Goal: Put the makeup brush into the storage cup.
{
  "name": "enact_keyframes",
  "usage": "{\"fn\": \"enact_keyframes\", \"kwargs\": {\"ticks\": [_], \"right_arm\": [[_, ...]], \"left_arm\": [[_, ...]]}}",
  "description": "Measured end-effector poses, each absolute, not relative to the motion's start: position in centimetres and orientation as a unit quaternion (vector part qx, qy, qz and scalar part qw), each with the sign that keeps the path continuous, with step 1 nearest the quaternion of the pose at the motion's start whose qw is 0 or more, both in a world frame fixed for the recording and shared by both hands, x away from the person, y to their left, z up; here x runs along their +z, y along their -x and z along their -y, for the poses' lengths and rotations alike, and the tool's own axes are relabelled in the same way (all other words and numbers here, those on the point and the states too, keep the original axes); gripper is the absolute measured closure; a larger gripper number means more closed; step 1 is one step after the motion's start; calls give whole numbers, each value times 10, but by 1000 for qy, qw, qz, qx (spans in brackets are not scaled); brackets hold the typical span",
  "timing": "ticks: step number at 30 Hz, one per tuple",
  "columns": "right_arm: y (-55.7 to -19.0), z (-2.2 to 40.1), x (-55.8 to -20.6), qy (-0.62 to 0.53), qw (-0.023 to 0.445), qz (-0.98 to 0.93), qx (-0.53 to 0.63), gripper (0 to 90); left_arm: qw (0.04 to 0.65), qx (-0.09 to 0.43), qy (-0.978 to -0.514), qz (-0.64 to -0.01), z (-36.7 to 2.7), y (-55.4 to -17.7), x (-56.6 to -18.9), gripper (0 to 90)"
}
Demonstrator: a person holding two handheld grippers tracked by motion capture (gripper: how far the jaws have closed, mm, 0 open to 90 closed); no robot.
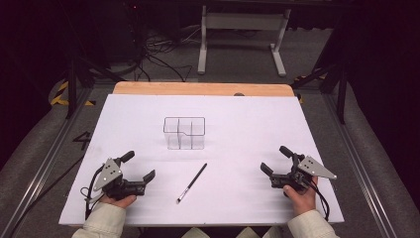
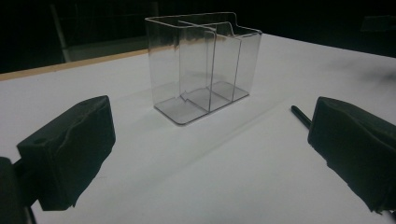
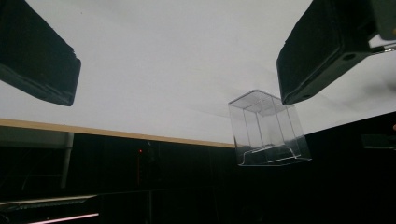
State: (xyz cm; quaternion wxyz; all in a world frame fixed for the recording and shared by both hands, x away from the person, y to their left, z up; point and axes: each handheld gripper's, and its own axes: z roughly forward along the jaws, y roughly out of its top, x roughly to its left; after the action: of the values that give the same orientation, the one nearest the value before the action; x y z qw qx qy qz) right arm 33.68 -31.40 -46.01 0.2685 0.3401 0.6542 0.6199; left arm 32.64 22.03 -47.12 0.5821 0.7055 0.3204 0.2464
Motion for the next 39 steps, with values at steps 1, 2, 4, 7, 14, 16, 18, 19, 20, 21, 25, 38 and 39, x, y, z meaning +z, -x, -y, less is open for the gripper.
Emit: {"fn": "enact_keyframes", "kwargs": {"ticks": [1,2,4,7,14,16,18,19,20,21,25,38,39], "right_arm": [[-337,314,-460,-340,269,-654,620,2],[-337,313,-460,-341,269,-655,619,3],[-336,312,-460,-336,272,-659,616,1],[-336,311,-460,-334,273,-662,613,4],[-337,309,-459,-338,279,-668,601,2],[-337,307,-459,-334,281,-672,597,1],[-337,307,-459,-333,280,-674,597,1],[-337,307,-459,-332,279,-674,598,2],[-337,307,-459,-334,280,-674,596,3],[-337,307,-459,-335,280,-674,596,3],[-337,307,-459,-334,279,-675,596,1],[-339,306,-458,-328,271,-685,591,2],[-339,306,-458,-327,271,-686,591,2]], "left_arm": [[582,246,-706,-320,-220,-326,-471,18],[581,248,-704,-324,-220,-326,-471,18],[581,247,-703,-328,-220,-327,-471,18],[583,246,-705,-320,-220,-326,-471,1],[585,245,-705,-318,-222,-326,-471,8],[588,243,-699,-325,-222,-326,-471,8],[591,244,-695,-328,-222,-326,-471,7],[594,245,-693,-328,-222,-326,-471,7],[595,244,-693,-326,-223,-326,-471,7],[594,244,-694,-325,-223,-326,-471,8],[595,244,-693,-326,-223,-326,-471,9],[597,244,-690,-329,-224,-326,-469,11],[597,245,-689,-330,-224,-326,-469,11]]}}
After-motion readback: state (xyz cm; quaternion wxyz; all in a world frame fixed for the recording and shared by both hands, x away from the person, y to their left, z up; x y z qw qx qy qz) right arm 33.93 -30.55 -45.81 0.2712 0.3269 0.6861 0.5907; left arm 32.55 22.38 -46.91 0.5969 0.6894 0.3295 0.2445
